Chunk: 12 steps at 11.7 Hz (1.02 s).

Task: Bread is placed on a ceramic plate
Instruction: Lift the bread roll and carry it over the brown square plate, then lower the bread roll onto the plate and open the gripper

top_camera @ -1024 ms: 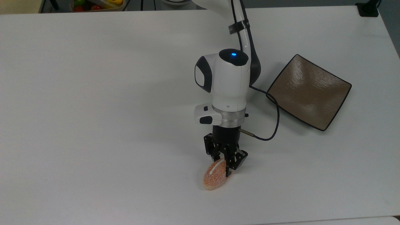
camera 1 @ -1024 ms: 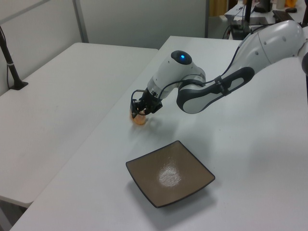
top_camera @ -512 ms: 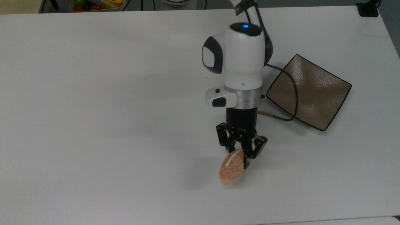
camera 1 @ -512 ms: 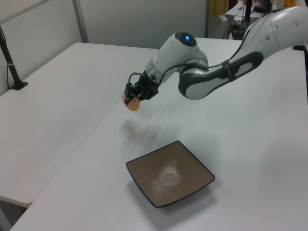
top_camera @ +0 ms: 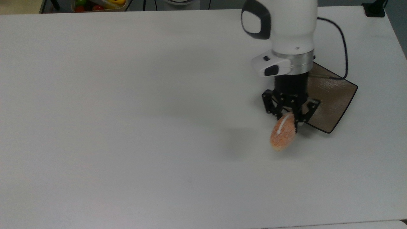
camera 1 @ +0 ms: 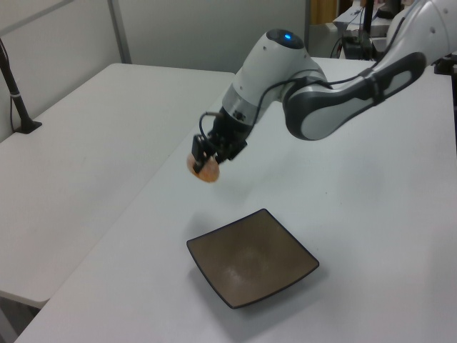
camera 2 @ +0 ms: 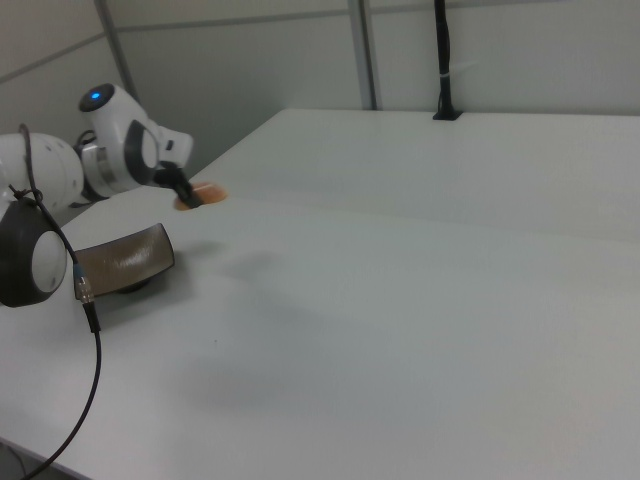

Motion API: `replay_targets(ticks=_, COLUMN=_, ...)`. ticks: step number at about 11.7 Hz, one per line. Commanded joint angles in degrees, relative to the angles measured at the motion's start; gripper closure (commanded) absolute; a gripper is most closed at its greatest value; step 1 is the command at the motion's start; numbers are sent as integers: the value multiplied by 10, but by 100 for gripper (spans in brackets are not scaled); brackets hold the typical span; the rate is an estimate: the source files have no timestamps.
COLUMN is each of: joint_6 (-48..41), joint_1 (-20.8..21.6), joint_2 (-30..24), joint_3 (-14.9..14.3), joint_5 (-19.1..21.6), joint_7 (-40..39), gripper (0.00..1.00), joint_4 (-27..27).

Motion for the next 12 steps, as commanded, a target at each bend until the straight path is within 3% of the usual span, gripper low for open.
replay_targets(ticks=1, joint_6=-59, joint_1=14, joint_2=-37, joint_3=52, joint_5=-24, joint_7=19, gripper=58, joint_4=-53)
replay_targets(ticks=6, joint_6=-89, joint_1=66, joint_2=-34, joint_3=83, joint_5=-34, joint_7=33, gripper=58, joint_4=-65)
replay_targets(ticks=10, joint_6=-88, joint_1=76, joint_2=-11, joint_3=84, joint_5=-81, joint_7=74, gripper=19, joint_4=-70)
replay_targets(ticks=12, joint_6=-87, joint_1=76, joint_2=-10, joint_3=84, joint_5=-82, joint_7=74, gripper=9, joint_4=-70)
